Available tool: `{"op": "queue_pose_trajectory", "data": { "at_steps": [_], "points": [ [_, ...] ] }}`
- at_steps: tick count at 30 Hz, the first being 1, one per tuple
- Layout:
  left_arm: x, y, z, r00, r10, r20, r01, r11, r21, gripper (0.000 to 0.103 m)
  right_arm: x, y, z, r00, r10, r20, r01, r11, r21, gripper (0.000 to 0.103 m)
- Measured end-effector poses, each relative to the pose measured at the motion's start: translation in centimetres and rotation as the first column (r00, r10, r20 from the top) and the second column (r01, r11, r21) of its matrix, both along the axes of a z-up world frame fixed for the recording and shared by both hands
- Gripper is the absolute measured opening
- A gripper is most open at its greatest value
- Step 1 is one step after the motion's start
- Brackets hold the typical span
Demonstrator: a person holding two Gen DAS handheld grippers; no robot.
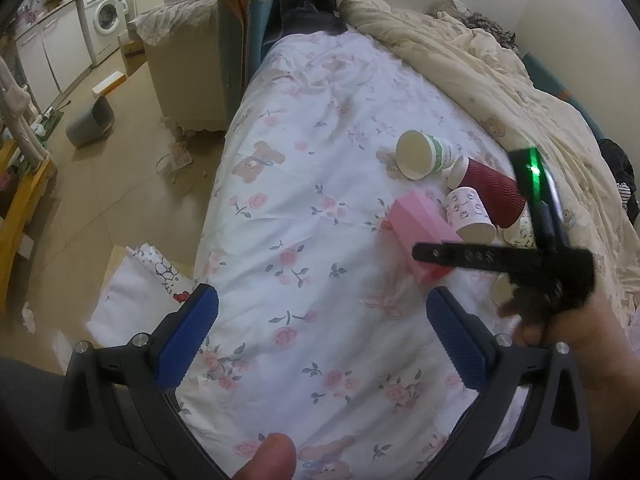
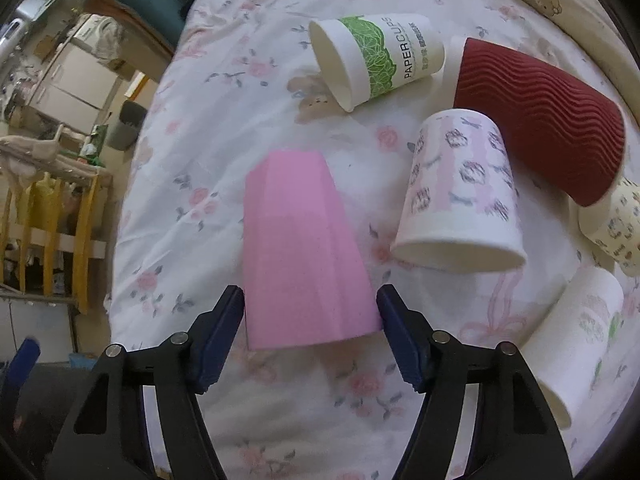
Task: Flip cup upside down
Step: 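Move the right gripper down to the pink hexagonal cup and close on it, then lift the pink cup with the right gripper toward the left gripper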
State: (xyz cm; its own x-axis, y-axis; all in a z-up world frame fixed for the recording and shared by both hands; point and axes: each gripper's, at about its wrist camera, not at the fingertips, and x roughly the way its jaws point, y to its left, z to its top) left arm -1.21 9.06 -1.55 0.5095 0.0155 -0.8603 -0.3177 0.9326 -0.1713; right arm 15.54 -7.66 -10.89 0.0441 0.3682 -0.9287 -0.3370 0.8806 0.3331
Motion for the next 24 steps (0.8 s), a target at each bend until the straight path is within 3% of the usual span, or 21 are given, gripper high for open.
{"op": "queue_pose_trajectory", "data": {
  "at_steps": [6, 13, 18, 24],
  "points": [
    [0.0, -0.5, 0.2, 1.0, -0.005, 0.006, 0.005, 1.0, -0.006, 0.103, -4.3, -3.1, 1.6, 1.0, 0.018, 0.008, -0.018, 1.0, 0.004, 0.071],
    [0.2, -1.6, 0.4, 1.0, -0.021, 0.006, 0.021, 1.0, 0.022, 0.103, -10.2, -6.2, 1.0, 0.998, -0.055, -0.019, 0.055, 0.998, 0.003, 0.071],
    [0.3, -2.3, 0.1, 1.0, -0.031, -0.007, 0.031, 0.999, 0.021, 0.103, -13.2, -6.3, 0.2, 0.997, -0.076, -0.019, 0.075, 0.997, -0.014, 0.07],
    [0.5, -3.6, 0.3, 0.999, -0.05, -0.005, 0.05, 0.999, 0.001, 0.103, -13.6, -5.1, -0.8, 0.998, -0.058, -0.017, 0.057, 0.998, -0.032, 0.071]
  ]
}}
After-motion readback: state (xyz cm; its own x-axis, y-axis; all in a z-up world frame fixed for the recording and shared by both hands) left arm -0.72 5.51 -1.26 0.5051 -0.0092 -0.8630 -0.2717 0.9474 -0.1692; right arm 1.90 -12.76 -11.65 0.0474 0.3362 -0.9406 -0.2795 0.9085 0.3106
